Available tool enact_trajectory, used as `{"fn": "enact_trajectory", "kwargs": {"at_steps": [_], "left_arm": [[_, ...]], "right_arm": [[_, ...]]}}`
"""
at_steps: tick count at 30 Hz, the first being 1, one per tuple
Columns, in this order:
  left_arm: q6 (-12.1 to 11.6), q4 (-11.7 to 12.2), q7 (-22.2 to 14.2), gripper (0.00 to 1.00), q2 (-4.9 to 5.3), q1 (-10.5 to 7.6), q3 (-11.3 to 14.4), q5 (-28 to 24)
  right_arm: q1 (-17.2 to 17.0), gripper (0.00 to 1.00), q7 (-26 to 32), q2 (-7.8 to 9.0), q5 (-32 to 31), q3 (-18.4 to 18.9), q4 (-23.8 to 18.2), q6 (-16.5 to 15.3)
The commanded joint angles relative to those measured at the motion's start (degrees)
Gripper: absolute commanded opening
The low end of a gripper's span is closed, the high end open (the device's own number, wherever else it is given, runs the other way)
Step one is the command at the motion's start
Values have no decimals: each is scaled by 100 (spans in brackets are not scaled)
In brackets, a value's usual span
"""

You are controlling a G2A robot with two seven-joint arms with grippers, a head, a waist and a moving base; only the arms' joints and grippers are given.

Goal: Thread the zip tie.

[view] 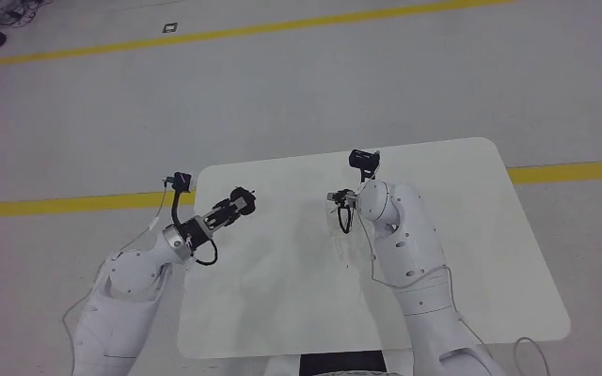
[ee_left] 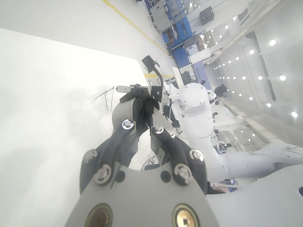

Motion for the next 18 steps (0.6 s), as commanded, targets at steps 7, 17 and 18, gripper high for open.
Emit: {"fn": "enact_trajectory", "kwargs": {"at_steps": [7, 17, 18], "left_arm": [[0, -40, -85, 0, 2, 25, -35, -53], [0, -40, -85, 0, 2, 25, -35, -53], [0, -40, -85, 0, 2, 25, -35, -53]], "right_arm": [[6, 100, -30, 9, 11, -13, 7, -12], [-133, 100, 360, 5, -530, -401, -375, 0], [-140, 100, 432, 1, -591, -454, -443, 0]]}}
